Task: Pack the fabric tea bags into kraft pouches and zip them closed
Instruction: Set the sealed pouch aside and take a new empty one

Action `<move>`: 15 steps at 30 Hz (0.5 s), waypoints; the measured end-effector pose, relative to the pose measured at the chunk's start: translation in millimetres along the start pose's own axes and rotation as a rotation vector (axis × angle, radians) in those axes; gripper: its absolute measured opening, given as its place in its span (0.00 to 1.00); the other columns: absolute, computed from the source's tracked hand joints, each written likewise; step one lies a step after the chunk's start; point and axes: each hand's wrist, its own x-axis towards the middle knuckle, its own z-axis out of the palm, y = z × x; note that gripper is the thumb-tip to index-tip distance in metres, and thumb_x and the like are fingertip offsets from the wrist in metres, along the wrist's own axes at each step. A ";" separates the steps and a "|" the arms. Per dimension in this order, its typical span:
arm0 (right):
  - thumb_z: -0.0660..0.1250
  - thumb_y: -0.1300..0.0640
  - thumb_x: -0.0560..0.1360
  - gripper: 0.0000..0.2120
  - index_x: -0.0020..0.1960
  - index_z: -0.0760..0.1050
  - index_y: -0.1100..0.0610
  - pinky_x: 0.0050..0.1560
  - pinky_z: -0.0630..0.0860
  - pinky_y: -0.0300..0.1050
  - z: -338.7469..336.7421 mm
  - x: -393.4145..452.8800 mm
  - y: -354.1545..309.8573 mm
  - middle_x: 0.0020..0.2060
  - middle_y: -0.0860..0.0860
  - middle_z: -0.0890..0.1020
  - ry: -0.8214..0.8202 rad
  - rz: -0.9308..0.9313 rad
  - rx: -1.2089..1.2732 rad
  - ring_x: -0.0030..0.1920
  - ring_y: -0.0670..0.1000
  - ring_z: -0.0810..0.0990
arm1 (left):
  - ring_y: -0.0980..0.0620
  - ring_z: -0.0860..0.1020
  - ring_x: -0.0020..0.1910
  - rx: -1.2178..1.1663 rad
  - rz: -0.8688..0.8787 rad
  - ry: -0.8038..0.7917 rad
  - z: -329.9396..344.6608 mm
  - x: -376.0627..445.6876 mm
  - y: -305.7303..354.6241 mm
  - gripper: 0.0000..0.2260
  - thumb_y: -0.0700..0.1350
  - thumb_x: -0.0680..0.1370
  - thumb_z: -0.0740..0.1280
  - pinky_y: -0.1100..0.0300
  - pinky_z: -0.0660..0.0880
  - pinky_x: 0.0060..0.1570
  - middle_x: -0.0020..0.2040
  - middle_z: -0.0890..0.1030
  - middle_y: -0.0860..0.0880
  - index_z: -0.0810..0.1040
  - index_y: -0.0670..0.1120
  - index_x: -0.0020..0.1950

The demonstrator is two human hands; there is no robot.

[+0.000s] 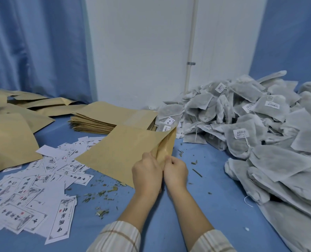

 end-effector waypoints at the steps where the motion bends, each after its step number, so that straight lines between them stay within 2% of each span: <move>1: 0.57 0.60 0.78 0.21 0.27 0.58 0.56 0.26 0.57 0.39 0.2 0.3 1.1 0.24 0.50 0.64 0.009 0.029 0.016 0.27 0.48 0.60 | 0.38 0.78 0.37 -0.030 -0.024 0.036 -0.5 0.5 0.7 0.14 0.42 0.81 0.55 0.56 0.61 0.33 0.36 0.79 0.35 0.74 0.34 0.44; 3: 0.58 0.59 0.78 0.21 0.28 0.58 0.55 0.27 0.57 0.39 -1.8 2.7 1.5 0.24 0.49 0.63 0.020 0.002 0.032 0.27 0.48 0.61 | 0.37 0.78 0.37 -0.018 -0.013 0.019 -1.1 0.9 3.3 0.14 0.42 0.82 0.54 0.55 0.62 0.32 0.37 0.79 0.34 0.74 0.34 0.46; 5: 0.58 0.58 0.77 0.15 0.32 0.62 0.52 0.27 0.62 0.37 -4.0 4.6 -0.6 0.23 0.48 0.65 0.034 -0.087 0.027 0.27 0.48 0.64 | 0.38 0.79 0.37 0.064 0.026 -0.037 -1.9 -0.6 6.2 0.14 0.44 0.82 0.54 0.56 0.63 0.32 0.37 0.80 0.36 0.74 0.36 0.49; 7: 0.61 0.57 0.76 0.06 0.44 0.67 0.47 0.30 0.66 0.33 -7.7 3.2 -4.3 0.25 0.47 0.72 0.059 -0.198 0.052 0.29 0.47 0.72 | 0.41 0.78 0.30 0.163 0.139 -0.030 -7.9 -1.4 11.1 0.10 0.43 0.79 0.62 0.58 0.63 0.27 0.31 0.79 0.40 0.76 0.37 0.44; 8: 0.62 0.57 0.75 0.06 0.48 0.68 0.47 0.31 0.67 0.32 -9.5 3.5 -4.2 0.30 0.47 0.75 0.074 -0.270 0.009 0.31 0.46 0.74 | 0.43 0.76 0.23 0.215 0.220 -0.003 -10.9 -2.5 14.2 0.09 0.42 0.75 0.69 0.61 0.61 0.22 0.25 0.76 0.42 0.76 0.38 0.38; 10: 0.63 0.56 0.74 0.03 0.47 0.72 0.49 0.31 0.65 0.31 -13.2 5.2 -3.9 0.37 0.46 0.72 0.086 -0.357 -0.136 0.34 0.45 0.72 | 0.47 0.70 0.14 0.340 0.345 0.079 -15.5 -4.3 19.8 0.12 0.38 0.66 0.77 0.68 0.58 0.16 0.19 0.71 0.46 0.74 0.40 0.29; 11: 0.64 0.55 0.73 0.01 0.43 0.72 0.52 0.31 0.64 0.32 -14.6 7.8 -3.1 0.37 0.45 0.69 0.090 -0.332 -0.145 0.35 0.45 0.70 | 0.48 0.69 0.13 0.378 0.379 0.096 -17.2 -4.2 21.1 0.12 0.37 0.65 0.76 0.69 0.57 0.15 0.18 0.70 0.47 0.74 0.40 0.28; 13: 0.63 0.54 0.71 0.06 0.39 0.68 0.54 0.34 0.63 0.36 -15.9 11.8 -5.4 0.36 0.44 0.69 0.065 -0.309 -0.188 0.38 0.48 0.68 | 0.50 0.67 0.12 0.419 0.441 0.099 -18.7 -3.9 20.8 0.10 0.35 0.61 0.74 0.70 0.56 0.15 0.18 0.69 0.48 0.73 0.41 0.27; 15: 0.63 0.56 0.72 0.01 0.42 0.71 0.50 0.45 0.63 0.31 -20.4 12.6 -5.7 0.41 0.40 0.71 0.026 -0.516 -0.395 0.45 0.45 0.66 | 0.53 0.67 0.12 0.487 0.468 0.049 -20.2 -5.8 20.7 0.13 0.33 0.53 0.76 0.70 0.56 0.14 0.18 0.69 0.50 0.74 0.43 0.26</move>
